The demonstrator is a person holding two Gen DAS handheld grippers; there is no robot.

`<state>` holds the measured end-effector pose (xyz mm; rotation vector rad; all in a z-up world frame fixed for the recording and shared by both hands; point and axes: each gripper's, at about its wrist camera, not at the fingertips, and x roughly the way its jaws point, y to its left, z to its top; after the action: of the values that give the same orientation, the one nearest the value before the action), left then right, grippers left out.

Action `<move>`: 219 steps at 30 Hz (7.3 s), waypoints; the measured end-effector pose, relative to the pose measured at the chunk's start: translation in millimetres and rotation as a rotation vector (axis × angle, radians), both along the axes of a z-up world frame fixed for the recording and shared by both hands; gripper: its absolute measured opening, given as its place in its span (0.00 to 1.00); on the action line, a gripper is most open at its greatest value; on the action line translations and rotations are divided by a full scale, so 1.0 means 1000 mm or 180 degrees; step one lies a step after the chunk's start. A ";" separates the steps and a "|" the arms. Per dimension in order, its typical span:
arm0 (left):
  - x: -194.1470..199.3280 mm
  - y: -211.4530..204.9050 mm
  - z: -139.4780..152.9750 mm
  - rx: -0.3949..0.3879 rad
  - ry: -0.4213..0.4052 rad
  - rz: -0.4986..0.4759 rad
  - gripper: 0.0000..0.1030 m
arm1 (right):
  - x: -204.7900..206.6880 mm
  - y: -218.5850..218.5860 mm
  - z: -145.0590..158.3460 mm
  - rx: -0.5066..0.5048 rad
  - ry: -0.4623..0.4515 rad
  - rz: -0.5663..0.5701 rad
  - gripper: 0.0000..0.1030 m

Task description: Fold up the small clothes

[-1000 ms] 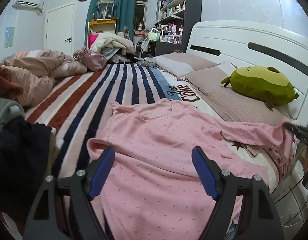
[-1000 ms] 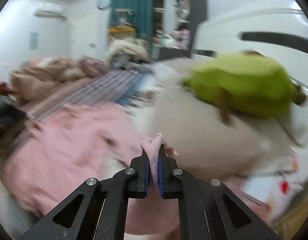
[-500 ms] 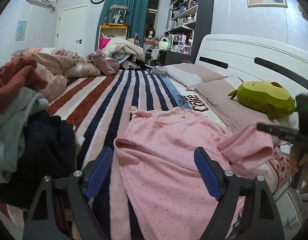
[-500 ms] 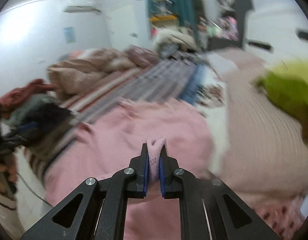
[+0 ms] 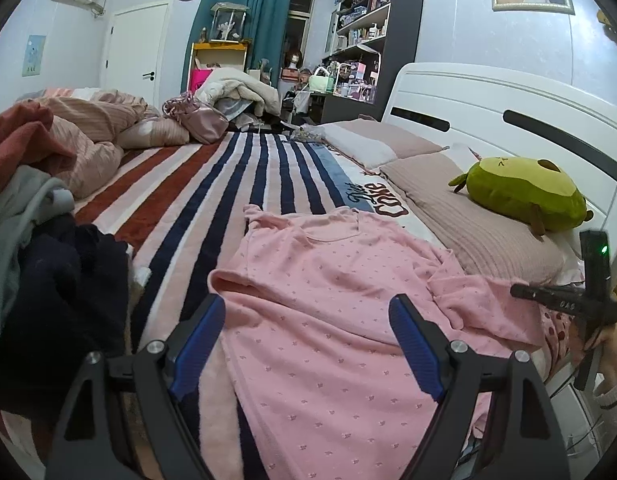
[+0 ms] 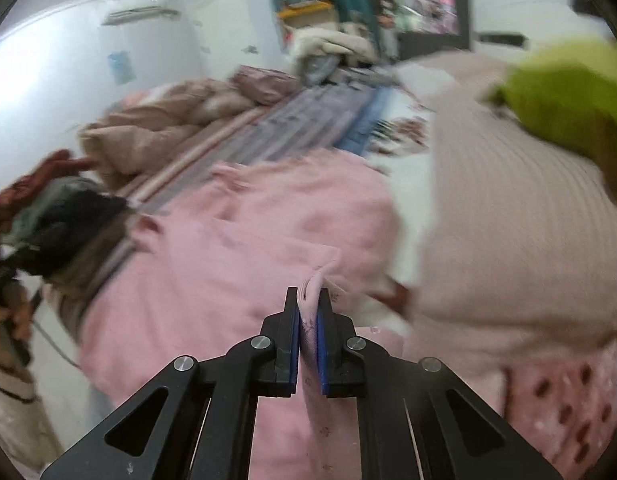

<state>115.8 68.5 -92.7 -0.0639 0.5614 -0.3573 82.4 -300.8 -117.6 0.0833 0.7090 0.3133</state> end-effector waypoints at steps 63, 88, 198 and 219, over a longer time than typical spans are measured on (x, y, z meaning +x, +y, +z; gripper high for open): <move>-0.028 0.033 -0.097 0.0382 0.0780 0.0512 0.08 | 0.001 -0.005 -0.064 0.0250 0.0587 -0.0018 0.51; 0.104 -0.093 -0.090 0.0655 0.0992 -0.0791 0.41 | 0.167 0.033 -0.056 -0.0276 0.0752 0.0092 0.07; -0.047 0.010 0.009 0.0074 0.0148 -0.0616 0.06 | -0.048 0.033 0.017 0.0888 -0.0008 0.0705 0.04; 0.176 -0.012 -0.093 0.0635 0.1121 0.0106 0.37 | 0.154 0.013 -0.063 0.0176 0.0989 -0.0108 0.26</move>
<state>291.4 56.7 -185.8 0.0574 0.9406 -0.2567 236.4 -287.4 -180.6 0.1992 1.0057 0.2902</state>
